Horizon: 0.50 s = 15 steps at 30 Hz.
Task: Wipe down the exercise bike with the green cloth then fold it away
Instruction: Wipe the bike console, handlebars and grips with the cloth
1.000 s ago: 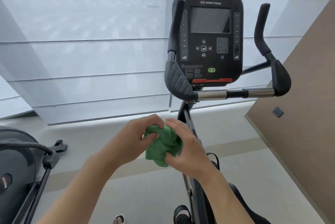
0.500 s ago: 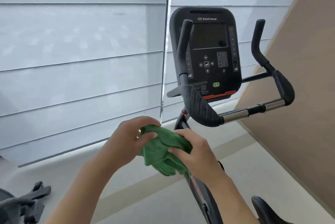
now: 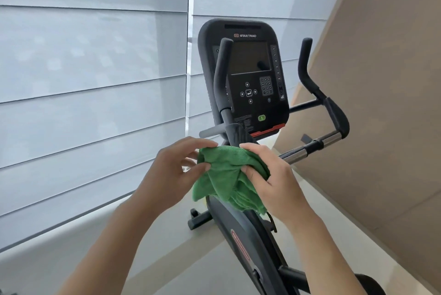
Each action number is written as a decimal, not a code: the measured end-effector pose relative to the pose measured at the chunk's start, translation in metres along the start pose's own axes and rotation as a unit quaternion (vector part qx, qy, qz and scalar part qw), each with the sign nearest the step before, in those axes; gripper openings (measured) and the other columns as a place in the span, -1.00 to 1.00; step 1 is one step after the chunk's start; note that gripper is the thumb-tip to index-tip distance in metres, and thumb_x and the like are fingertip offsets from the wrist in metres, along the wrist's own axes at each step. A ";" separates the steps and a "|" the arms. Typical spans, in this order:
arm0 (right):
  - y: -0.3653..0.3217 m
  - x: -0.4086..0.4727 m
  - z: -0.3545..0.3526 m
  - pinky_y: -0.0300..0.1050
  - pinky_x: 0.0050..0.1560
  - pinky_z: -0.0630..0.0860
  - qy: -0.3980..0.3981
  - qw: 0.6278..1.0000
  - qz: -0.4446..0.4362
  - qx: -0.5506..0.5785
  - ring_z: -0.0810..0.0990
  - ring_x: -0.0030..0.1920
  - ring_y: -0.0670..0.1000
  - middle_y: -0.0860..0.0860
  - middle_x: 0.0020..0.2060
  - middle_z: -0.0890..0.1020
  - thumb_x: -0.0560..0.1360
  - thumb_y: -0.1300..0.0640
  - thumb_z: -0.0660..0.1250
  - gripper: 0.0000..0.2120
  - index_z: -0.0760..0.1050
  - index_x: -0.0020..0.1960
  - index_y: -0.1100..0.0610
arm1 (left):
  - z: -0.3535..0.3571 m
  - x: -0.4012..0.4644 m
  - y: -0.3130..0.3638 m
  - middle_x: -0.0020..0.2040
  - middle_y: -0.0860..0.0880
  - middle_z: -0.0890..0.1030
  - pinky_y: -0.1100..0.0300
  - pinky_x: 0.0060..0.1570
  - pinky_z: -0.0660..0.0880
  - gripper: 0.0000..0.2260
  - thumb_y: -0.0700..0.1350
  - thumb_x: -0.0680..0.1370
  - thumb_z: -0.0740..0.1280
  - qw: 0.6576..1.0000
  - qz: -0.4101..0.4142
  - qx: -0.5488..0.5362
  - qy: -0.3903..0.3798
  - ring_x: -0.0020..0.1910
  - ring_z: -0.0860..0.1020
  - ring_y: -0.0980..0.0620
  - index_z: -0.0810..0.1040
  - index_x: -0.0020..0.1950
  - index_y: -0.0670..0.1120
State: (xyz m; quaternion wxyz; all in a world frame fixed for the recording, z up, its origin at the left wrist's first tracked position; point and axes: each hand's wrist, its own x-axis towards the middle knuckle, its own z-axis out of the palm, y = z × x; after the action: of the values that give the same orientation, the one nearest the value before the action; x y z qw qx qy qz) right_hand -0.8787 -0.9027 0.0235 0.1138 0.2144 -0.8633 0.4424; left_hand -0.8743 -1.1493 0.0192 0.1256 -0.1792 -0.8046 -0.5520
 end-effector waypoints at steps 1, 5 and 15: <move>0.000 0.003 -0.003 -0.24 0.26 0.53 0.012 1.000 -0.005 -0.008 0.59 0.26 -0.07 -0.14 0.18 0.62 0.63 0.28 0.38 -0.60 0.50 0.42 0.01 | 0.002 0.004 0.001 0.10 0.12 0.68 0.08 0.06 0.64 -0.63 -0.31 0.55 0.47 1.000 -0.003 -0.006 0.005 0.04 0.66 -0.02 0.66 0.24 0.10; 0.009 0.013 -0.009 -0.38 0.28 0.40 0.075 0.995 -0.033 -0.060 0.52 0.29 -0.09 -0.07 0.21 0.52 0.60 0.37 0.34 -0.64 0.48 0.32 0.06 | 0.017 0.022 0.003 0.06 0.15 0.68 0.12 0.00 0.63 -0.66 -0.26 0.56 0.49 1.000 -0.002 -0.013 0.014 -0.04 0.66 -0.02 0.67 0.21 0.12; 0.077 0.037 0.011 0.08 0.37 0.49 0.182 0.965 -0.034 -0.188 0.43 0.40 0.07 0.02 0.42 0.43 0.63 0.33 0.27 -0.65 0.55 0.36 0.10 | 0.081 0.089 -0.030 0.02 0.17 0.63 0.08 0.05 0.60 -0.69 -0.25 0.55 0.48 0.997 -0.010 0.064 0.050 -0.01 0.62 0.07 0.67 0.16 0.13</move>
State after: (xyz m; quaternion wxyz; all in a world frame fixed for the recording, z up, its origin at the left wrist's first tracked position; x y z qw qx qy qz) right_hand -0.9476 -0.8820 -0.0236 0.3224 0.1338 -0.8878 0.2998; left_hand -0.9684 -1.0697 0.0003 0.1710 -0.1350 -0.8330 -0.5086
